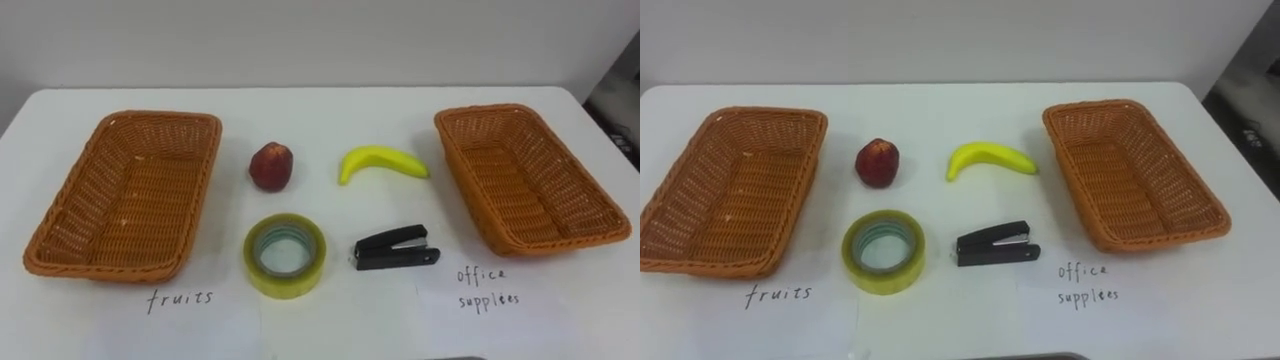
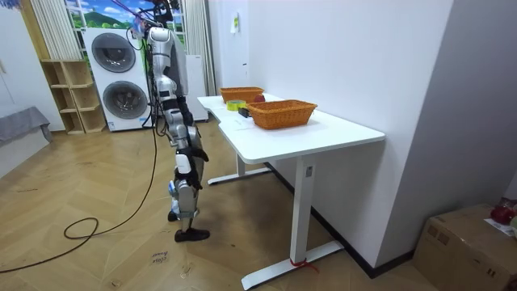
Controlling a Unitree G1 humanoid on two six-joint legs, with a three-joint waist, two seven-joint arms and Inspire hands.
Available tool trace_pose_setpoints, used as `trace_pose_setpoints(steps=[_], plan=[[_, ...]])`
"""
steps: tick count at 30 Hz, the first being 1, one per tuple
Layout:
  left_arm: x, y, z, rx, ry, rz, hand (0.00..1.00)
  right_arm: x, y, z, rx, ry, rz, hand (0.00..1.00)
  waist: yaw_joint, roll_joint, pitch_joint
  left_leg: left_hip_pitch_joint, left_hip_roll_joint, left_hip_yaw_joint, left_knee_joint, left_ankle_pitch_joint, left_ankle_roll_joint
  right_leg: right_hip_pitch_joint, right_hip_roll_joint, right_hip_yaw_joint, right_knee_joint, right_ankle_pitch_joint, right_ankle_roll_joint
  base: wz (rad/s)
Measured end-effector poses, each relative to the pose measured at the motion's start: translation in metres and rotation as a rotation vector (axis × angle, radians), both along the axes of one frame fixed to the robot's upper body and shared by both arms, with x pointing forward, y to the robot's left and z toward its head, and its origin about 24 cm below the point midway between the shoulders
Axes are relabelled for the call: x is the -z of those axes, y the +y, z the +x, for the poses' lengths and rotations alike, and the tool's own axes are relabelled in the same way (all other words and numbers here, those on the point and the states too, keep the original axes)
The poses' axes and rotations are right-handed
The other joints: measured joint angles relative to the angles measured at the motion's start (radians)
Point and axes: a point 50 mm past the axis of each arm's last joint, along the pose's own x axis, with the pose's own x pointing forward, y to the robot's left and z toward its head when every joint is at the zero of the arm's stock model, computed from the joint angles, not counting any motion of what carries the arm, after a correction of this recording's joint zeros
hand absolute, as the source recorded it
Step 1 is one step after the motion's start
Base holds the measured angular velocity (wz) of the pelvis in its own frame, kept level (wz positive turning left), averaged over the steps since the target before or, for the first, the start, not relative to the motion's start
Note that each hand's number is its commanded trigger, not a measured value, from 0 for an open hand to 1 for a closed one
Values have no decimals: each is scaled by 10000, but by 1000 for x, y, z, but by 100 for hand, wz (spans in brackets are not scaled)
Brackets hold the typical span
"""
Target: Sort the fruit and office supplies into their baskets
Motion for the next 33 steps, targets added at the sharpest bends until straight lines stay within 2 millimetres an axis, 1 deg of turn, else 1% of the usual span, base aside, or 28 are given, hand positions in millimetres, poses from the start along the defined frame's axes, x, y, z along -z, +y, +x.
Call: trace_pose_setpoints(steps=[3,5,7,9,11,12,14,15,20,25,26,28,31,33], plan=[[-2,3,-3,-92,-19,322,0,-2,-8,1,882,-7,-459,0,-177,-7,-30,-26,-4,84,9,1,2,-75,1,79,45,-9,1,-7],[-2,4,-3,-95,-49,443,0,-3,-11,-1,1244,117,-670,0,-228,-21,-49,-7,-6,106,9,2,2,-78,0,113,65,-9,2,-5],[-3,5,-2,-51,-85,500,0,-3,-13,-1,1566,200,-856,0,-255,-46,-62,-4,-6,172,11,3,3,-95,-1,173,147,-27,4,-8],[-3,7,-3,-183,-109,557,0,-5,-17,-1,2278,166,-1020,0,-370,-105,-101,5,-16,207,43,4,3,-84,-4,243,183,-35,7,-7],[-5,8,-2,-177,-251,618,0,-7,-23,1,2652,82,-1318,0,-422,-133,-107,35,-24,241,49,4,3,-77,-2,319,197,-42,15,-7],[-5,9,-3,-189,-273,637,0,-8,-25,1,2775,45,-1453,0,-429,-135,-107,40,-26,252,51,4,3,-77,-4,330,199,-43,16,-6],[-6,11,-4,-238,-310,707,0,-12,-36,3,3494,-107,-1913,0,-477,-233,-55,69,-31,301,52,4,4,-86,-22,347,248,-54,24,-5],[-7,13,-6,-242,-280,754,0,-15,-40,5,3929,-144,-2088,0,-499,-253,-44,103,-31,371,52,4,5,-129,-34,349,349,-97,16,-6],[-7,16,-13,-263,-80,799,0,-23,-56,10,5167,-257,-2672,0,-696,-267,-45,114,-18,388,32,-2,13,-252,-21,361,405,-134,1,-3],[-7,15,-16,-266,24,762,0,-29,-66,12,6022,-174,-3190,0,-779,-261,-49,14,-21,275,48,-5,17,-297,-27,332,403,-134,-1,4],[-7,15,-16,-271,27,771,0,-31,-69,13,6301,-218,-3282,0,-840,-255,-53,1,-21,274,44,-5,17,-313,-25,332,402,-135,0,0],[-7,16,-15,-260,2,781,0,-35,-74,17,6610,-430,-3452,0,-931,-236,-65,-60,-22,293,43,-4,17,-389,-23,339,455,-135,-1,-3],[-7,16,-14,-243,-22,783,0,-40,-80,20,7002,-574,-3849,0,-944,-198,-87,-126,-21,354,63,-4,17,-417,-15,386,507,-134,-1,-6],[-7,15,-10,-146,-126,766,0,-45,-84,23,7186,-585,-4164,0,-963,-213,-82,-118,-25,422,60,-3,17,-434,-11,470,508,-135,-1,-6]])
